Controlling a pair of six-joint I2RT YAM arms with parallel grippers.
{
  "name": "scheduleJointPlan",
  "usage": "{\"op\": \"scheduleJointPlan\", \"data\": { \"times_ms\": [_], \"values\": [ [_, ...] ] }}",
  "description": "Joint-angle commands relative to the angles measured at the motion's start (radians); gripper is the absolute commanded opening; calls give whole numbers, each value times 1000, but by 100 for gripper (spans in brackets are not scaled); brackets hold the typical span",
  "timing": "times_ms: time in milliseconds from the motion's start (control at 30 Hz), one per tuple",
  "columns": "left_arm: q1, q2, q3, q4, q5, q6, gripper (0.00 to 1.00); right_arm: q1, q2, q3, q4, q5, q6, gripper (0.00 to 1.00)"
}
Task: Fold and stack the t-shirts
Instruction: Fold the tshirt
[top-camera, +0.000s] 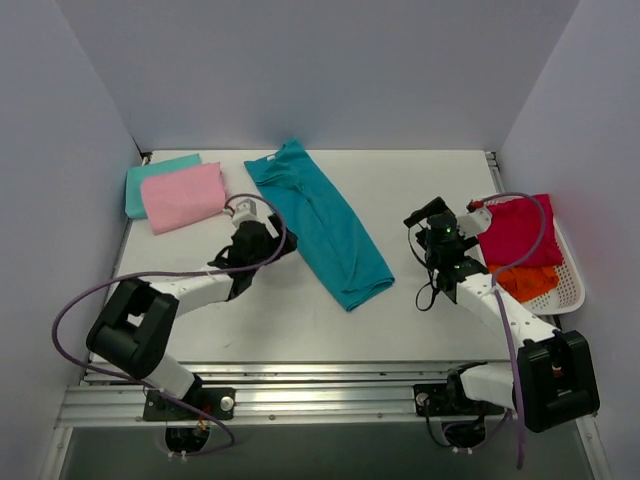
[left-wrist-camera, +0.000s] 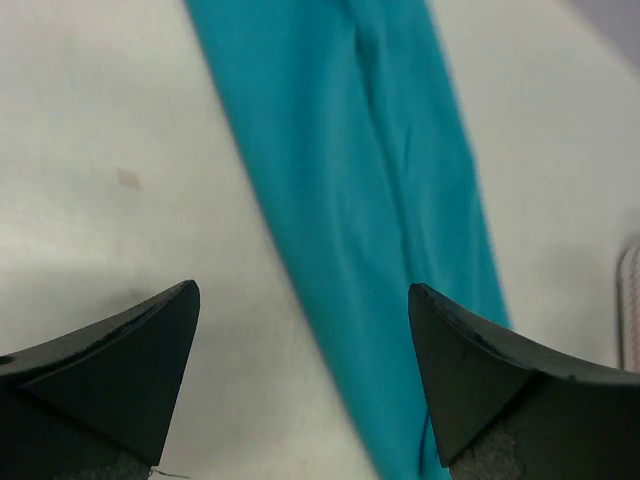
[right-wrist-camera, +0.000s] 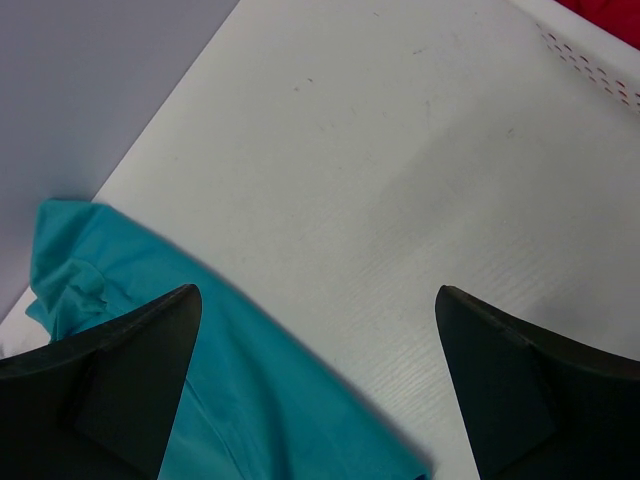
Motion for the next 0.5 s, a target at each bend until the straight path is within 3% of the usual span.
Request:
{"op": "scheduleJointPlan", "data": {
  "times_ms": [0, 467],
  "values": [
    [-89, 23, -71, 104, 39, -166, 94, 14, -39, -8, -25, 46, -20, 100],
    [-310, 328, 18, 287, 279, -359, 94, 54, -51, -25, -63, 75, -8, 100]
  ]
}}
